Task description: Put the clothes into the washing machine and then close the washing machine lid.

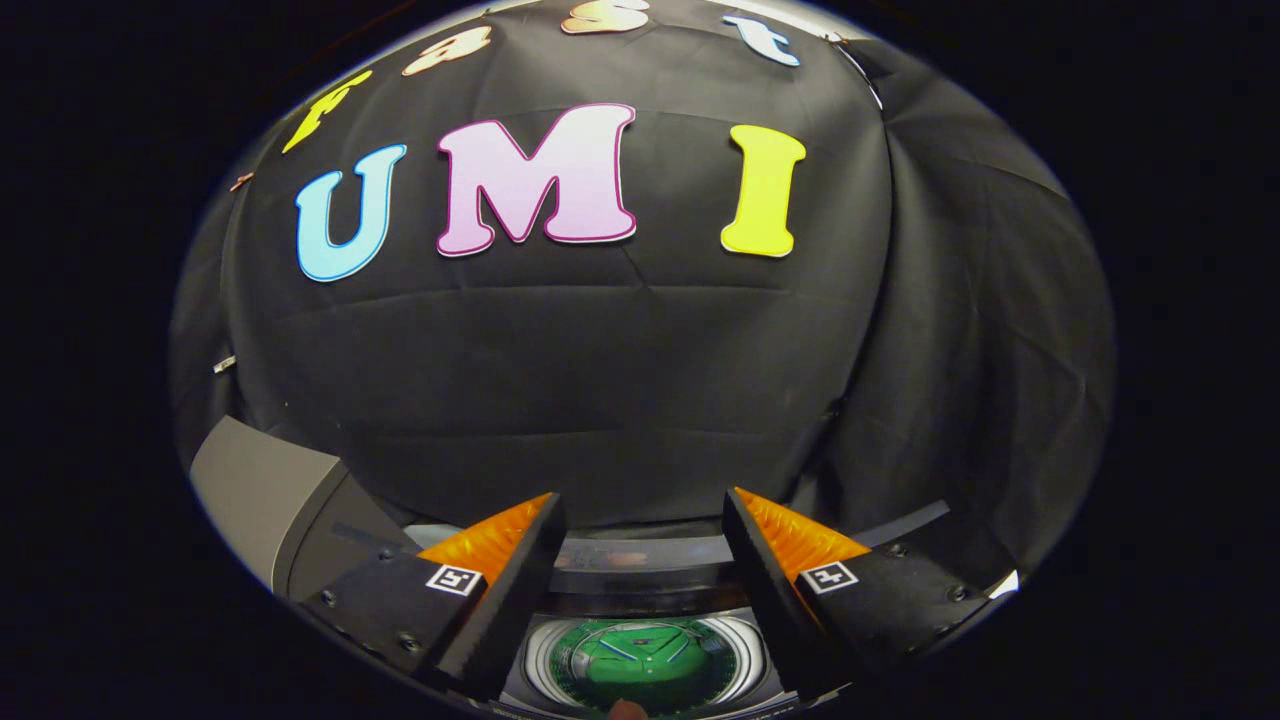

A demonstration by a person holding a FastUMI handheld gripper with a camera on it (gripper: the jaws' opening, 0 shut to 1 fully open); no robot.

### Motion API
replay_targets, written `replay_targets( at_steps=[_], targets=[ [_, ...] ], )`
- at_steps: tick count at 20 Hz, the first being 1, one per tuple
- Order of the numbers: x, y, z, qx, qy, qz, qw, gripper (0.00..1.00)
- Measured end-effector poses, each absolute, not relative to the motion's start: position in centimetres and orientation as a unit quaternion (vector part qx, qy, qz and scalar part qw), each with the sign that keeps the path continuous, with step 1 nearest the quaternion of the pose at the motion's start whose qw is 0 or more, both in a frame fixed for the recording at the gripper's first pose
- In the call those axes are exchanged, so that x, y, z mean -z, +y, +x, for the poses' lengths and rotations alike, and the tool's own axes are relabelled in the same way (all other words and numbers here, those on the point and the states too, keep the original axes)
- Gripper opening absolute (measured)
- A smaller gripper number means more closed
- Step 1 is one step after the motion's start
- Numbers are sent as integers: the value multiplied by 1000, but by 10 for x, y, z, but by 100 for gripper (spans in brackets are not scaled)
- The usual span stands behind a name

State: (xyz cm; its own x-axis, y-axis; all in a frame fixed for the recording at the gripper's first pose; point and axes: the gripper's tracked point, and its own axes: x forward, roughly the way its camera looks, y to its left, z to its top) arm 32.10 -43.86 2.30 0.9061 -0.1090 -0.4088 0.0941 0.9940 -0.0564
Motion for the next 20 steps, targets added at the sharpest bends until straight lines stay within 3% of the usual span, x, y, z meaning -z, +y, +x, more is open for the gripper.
replay_targets(
  at_steps=[20],
  targets=[
    [3,-436,268,41,195,-9,980,98]
  ],
)
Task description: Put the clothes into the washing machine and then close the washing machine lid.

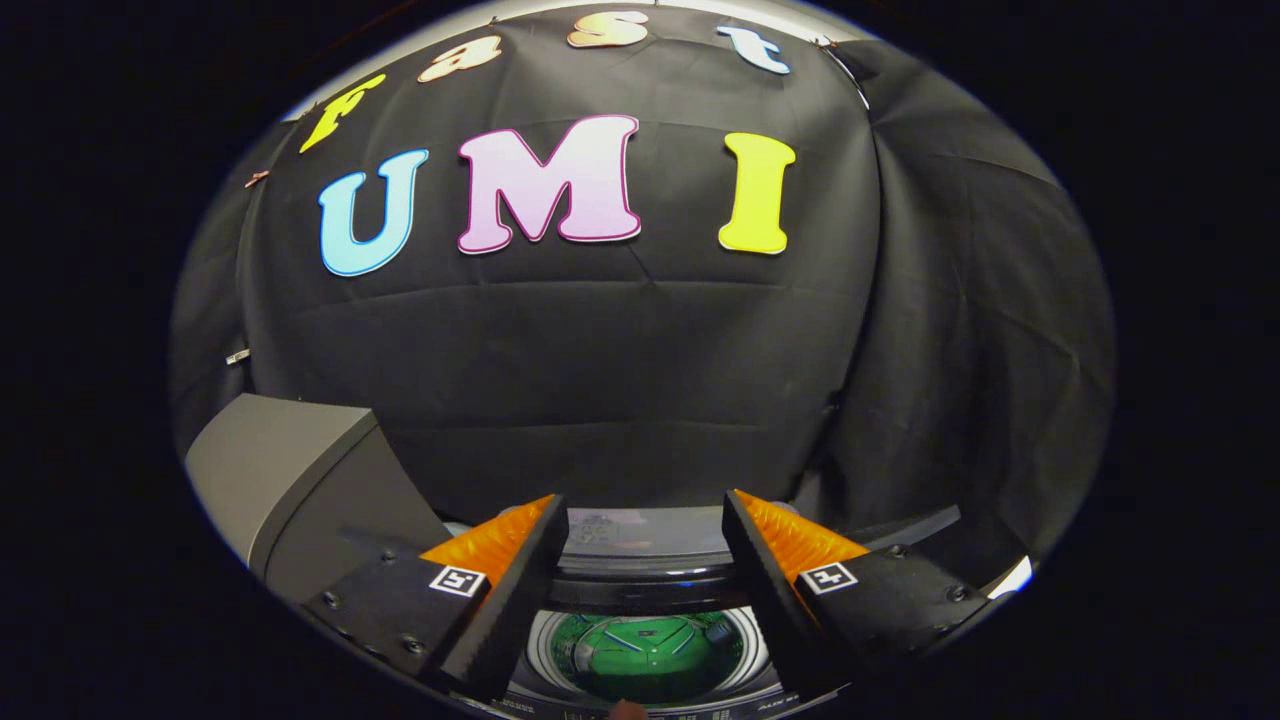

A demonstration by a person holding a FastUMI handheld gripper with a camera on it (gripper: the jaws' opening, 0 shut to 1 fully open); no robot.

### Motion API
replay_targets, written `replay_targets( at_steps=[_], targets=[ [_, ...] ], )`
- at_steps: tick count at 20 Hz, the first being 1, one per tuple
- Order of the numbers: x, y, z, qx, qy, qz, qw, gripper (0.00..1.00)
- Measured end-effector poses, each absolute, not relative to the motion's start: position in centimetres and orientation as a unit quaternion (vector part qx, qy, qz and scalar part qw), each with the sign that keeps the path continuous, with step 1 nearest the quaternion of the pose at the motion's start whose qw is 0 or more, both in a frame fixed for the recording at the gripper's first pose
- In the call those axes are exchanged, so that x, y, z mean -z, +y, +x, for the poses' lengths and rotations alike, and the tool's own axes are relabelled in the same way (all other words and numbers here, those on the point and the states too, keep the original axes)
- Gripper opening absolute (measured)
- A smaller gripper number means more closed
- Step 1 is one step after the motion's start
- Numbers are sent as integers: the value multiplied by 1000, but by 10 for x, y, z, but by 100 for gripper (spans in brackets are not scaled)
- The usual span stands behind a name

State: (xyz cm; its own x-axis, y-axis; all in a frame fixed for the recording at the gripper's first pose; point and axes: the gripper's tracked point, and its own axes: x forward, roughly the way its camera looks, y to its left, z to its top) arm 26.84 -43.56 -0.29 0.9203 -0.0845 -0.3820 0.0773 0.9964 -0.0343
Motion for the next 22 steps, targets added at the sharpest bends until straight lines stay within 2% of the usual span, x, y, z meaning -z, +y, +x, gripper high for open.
replay_targets(
  at_steps=[7,17,19,22],
  targets=[
    [88,-446,237,51,278,-23,959,99],
    [165,-454,191,53,375,-39,925,99],
    [164,-451,193,48,376,-45,924,99],
    [125,-444,206,44,331,-30,942,99]
  ],
)
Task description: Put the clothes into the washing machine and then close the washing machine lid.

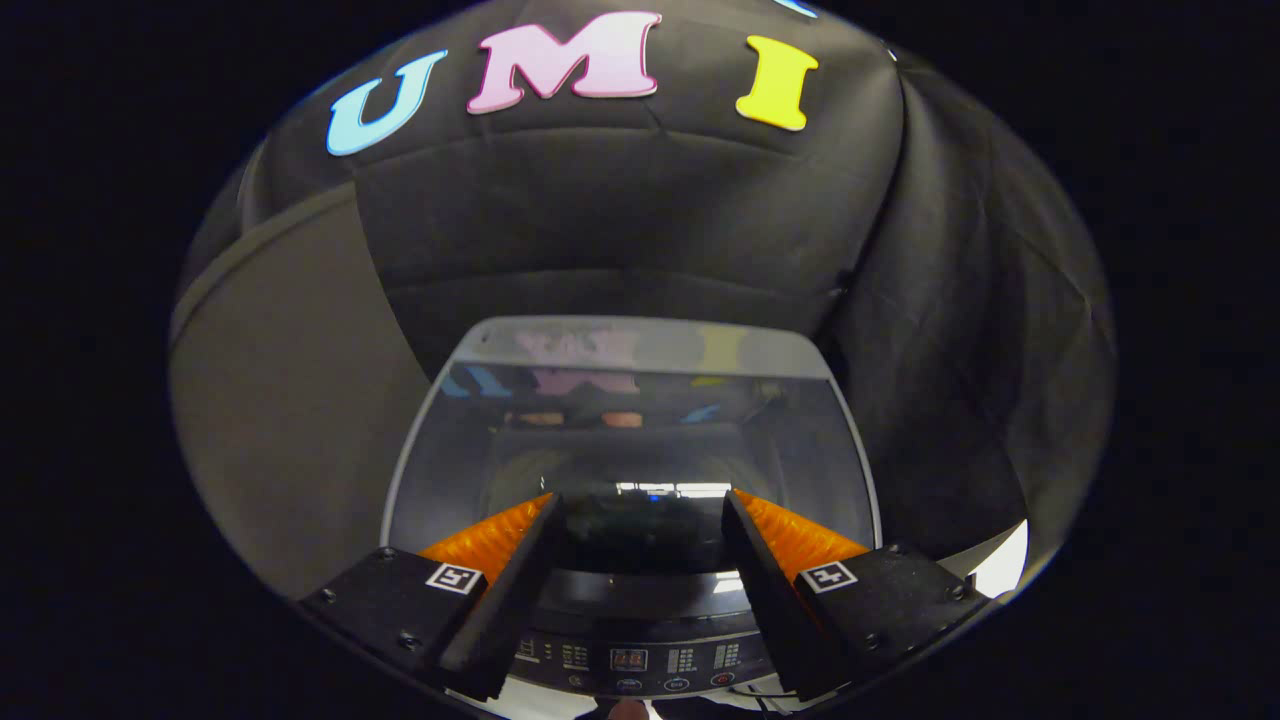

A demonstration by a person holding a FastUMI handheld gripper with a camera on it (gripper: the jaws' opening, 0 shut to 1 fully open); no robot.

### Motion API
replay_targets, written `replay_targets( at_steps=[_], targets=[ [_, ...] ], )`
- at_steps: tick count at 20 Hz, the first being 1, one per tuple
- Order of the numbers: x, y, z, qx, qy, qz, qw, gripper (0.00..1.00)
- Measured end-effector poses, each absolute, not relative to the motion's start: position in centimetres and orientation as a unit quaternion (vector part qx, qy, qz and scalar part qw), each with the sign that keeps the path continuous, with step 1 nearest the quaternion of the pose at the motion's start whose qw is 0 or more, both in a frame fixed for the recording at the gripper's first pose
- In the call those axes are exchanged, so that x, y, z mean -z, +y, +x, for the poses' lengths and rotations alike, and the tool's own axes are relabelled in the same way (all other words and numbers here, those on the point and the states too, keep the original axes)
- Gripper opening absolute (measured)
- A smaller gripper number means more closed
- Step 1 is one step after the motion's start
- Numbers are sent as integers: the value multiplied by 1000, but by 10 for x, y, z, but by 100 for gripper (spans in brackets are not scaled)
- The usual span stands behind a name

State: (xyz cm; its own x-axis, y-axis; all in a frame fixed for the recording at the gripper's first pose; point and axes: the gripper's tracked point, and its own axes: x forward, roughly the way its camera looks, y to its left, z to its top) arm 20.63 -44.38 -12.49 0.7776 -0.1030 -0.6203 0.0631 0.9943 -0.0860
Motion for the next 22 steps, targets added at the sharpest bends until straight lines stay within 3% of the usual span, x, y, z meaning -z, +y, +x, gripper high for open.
replay_targets(
  at_steps=[13,22],
  targets=[
    [-108,-393,223,3,57,19,998,98],
    [-184,-382,204,-8,-25,5,1000,98]
  ],
)
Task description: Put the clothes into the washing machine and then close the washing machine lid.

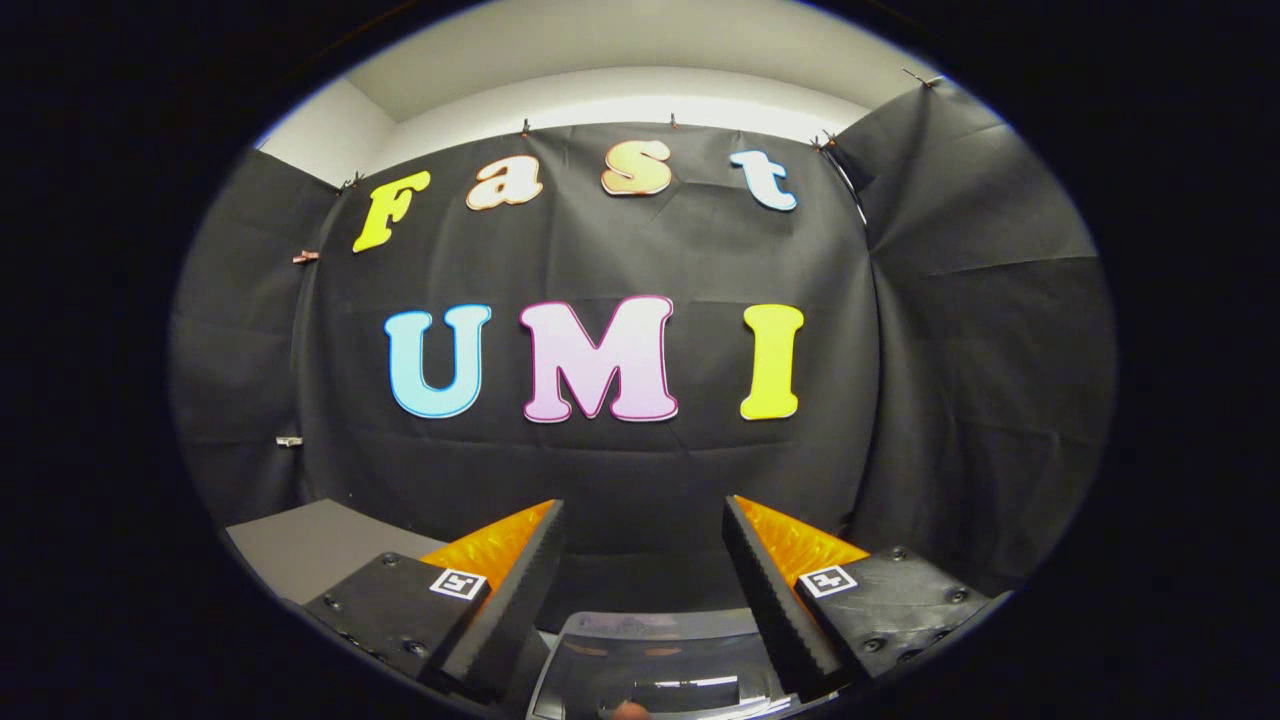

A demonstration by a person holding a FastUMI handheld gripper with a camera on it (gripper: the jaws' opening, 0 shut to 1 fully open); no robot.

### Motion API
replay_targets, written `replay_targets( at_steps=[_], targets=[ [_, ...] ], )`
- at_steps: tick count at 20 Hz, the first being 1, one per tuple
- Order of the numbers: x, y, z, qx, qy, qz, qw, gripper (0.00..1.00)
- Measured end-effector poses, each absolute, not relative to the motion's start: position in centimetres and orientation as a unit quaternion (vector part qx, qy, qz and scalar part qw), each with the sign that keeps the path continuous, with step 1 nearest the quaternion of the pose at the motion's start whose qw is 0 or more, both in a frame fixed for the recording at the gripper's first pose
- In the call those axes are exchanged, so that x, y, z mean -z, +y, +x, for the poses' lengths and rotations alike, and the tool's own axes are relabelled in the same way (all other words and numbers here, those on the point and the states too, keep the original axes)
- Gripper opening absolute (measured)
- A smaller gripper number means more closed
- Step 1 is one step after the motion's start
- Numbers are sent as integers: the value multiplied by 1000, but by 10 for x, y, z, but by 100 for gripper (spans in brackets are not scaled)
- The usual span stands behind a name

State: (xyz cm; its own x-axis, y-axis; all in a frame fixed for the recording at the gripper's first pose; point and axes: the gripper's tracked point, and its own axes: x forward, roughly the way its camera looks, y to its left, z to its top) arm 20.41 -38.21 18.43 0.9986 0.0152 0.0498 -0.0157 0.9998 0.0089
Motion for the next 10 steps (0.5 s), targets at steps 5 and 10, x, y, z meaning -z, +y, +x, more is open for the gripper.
replay_targets(
  at_steps=[5,10],
  targets=[
    [-192,-391,200,2,-34,6,999,98],
    [-195,-389,197,6,-32,-3,999,97]
  ],
)
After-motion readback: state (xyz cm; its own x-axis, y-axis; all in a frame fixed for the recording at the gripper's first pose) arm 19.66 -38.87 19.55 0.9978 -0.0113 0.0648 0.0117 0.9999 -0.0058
